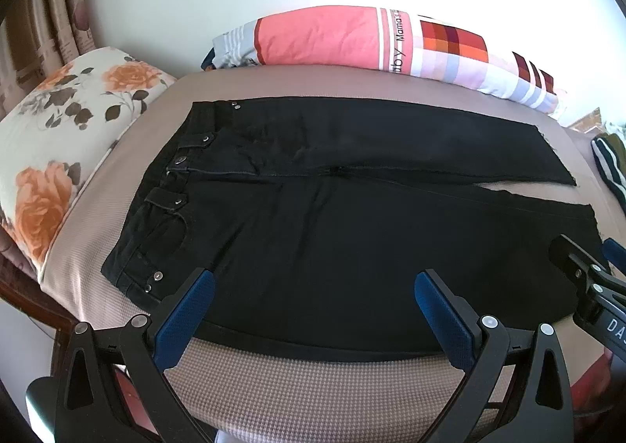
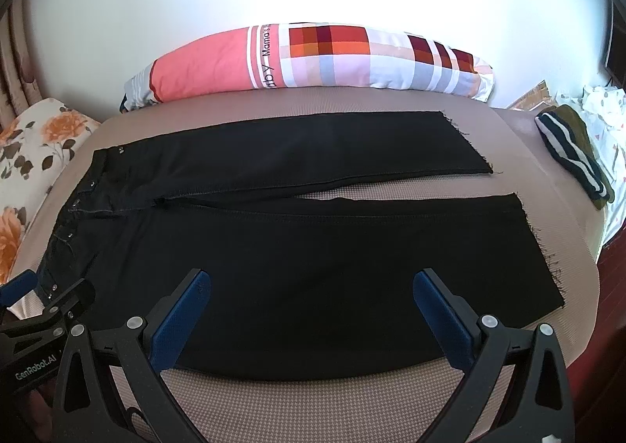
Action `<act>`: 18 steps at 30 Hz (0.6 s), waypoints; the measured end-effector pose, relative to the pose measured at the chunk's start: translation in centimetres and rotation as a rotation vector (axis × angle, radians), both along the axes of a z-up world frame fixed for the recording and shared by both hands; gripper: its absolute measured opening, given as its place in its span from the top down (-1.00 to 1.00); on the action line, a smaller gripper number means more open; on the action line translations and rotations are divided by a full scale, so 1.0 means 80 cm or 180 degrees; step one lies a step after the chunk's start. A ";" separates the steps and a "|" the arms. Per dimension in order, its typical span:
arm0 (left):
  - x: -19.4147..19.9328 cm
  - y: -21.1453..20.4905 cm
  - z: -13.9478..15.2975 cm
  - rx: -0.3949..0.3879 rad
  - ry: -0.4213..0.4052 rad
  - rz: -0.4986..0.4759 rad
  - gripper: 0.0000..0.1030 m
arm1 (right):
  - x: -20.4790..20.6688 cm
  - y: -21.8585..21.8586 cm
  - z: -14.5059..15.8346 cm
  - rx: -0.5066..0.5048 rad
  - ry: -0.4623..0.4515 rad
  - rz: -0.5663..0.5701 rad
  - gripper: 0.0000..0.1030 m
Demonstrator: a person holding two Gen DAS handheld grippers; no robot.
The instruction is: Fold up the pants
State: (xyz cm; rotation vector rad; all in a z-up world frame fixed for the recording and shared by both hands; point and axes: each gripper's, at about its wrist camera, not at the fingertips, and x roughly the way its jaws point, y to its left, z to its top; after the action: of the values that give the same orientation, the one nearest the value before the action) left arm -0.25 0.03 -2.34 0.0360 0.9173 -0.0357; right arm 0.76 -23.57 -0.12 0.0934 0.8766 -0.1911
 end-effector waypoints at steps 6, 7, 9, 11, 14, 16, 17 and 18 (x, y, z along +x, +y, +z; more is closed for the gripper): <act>0.001 0.000 -0.001 0.0006 0.0000 -0.0006 -0.97 | 0.001 0.001 0.000 -0.0012 0.0007 -0.0012 -1.00; 0.000 0.000 -0.001 0.0011 0.0001 -0.0002 -0.97 | 0.001 0.001 0.000 -0.0015 0.0008 -0.0009 -1.00; 0.001 0.001 -0.001 0.0009 0.0005 -0.0006 -0.97 | 0.001 0.001 0.000 -0.0010 0.0008 -0.0006 -1.00; 0.001 0.001 -0.001 0.0005 0.0004 -0.0002 -0.97 | 0.000 0.000 0.000 -0.0006 0.0007 0.0001 -1.00; 0.001 0.001 -0.002 0.0012 0.0006 -0.0011 -0.97 | 0.002 0.000 0.000 0.0000 0.0012 0.0000 -1.00; 0.001 0.001 -0.001 0.0008 0.0009 -0.0015 -0.97 | 0.001 0.000 0.000 -0.0002 0.0015 0.0002 -1.00; 0.001 0.002 -0.002 0.0008 0.0010 -0.0014 -0.97 | 0.002 0.000 0.000 -0.0001 0.0013 0.0005 -1.00; 0.001 0.001 -0.002 0.0007 0.0013 -0.0017 -0.97 | 0.002 0.000 0.000 -0.0003 0.0014 0.0002 -1.00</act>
State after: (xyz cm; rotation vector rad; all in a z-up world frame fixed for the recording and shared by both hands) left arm -0.14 0.14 -2.48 0.0402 0.9214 -0.0397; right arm 0.89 -23.58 -0.11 0.0919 0.8811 -0.1910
